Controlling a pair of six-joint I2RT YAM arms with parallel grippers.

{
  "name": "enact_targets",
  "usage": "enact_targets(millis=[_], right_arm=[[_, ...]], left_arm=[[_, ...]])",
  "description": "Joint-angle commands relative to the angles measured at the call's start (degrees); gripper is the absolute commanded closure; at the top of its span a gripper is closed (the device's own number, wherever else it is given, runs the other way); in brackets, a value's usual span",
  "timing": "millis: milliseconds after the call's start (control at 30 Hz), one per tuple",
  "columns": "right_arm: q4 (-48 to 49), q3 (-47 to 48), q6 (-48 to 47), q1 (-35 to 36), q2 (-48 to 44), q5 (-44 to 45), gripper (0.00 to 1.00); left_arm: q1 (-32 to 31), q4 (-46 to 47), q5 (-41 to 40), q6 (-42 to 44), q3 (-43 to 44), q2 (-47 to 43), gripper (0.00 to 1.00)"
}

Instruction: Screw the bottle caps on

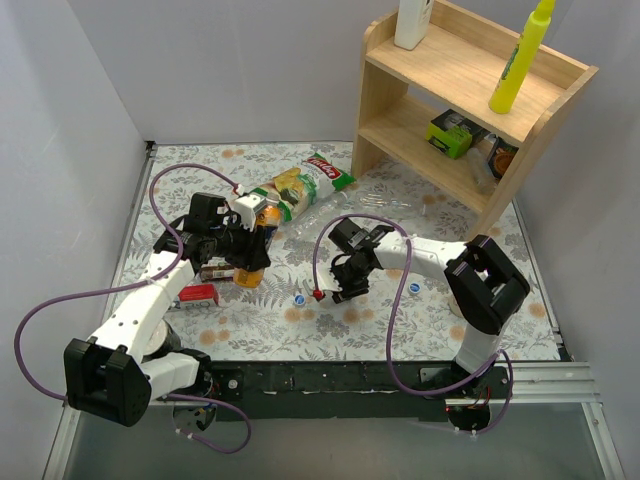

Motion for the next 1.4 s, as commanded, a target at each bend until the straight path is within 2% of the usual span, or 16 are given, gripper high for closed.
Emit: enact_targets(millis=[0,100,233,333,467,500,600,733,967,1367], right_arm=[[0.99,-1.21,-1.77,0.24,-0.16,0.89,0.56],[1.08,-1.12,-1.60,0.24,-0.59,0.02,0.60],[-1.19,0.19,-1.33,0.24,-1.82,-1.30,0.69],[-4.70,2.21,0.24,0.15,-6.56,-3.32,0.74],[-11.38,9.14,6.65,-1.33,-14.90,-11.82,0.77],[-12.18,11.07,10.23,-1.78,-16.14,-13.42,0.78],[-11.23,16.79,17.70,-4.50,-20.54,-21.15,0.79],[-9.91,22.77,20.73,-4.77,-23.36,-23.80,0.78],[-9.20,25.16,16.16,-2.58,-24.85,-26.44,0.76],[-11.48,25.77,10.01,0.24,-23.97,-23.98,0.77]], left_arm=[[0.52,0.79,1.87,0.16,0.17,-0.17,1.00],[0.52,0.96,2.22,0.15,-0.01,0.10,1.00],[0.52,1.31,2.57,0.68,-0.01,0.62,1.00],[0.43,2.36,4.58,5.33,-1.85,0.71,1.00],[0.34,4.39,9.40,17.18,-5.71,-0.60,1.00],[0.17,4.56,10.56,23.30,-6.33,-1.82,1.00],[-1.41,5.26,12.67,33.50,-8.53,-4.81,1.00],[-4.75,7.11,13.55,39.69,-9.24,-8.07,1.00],[-13.35,11.50,12.59,39.27,-8.97,-11.33,1.00],[-14.77,14.67,10.92,33.11,-6.42,-8.43,1.00]])
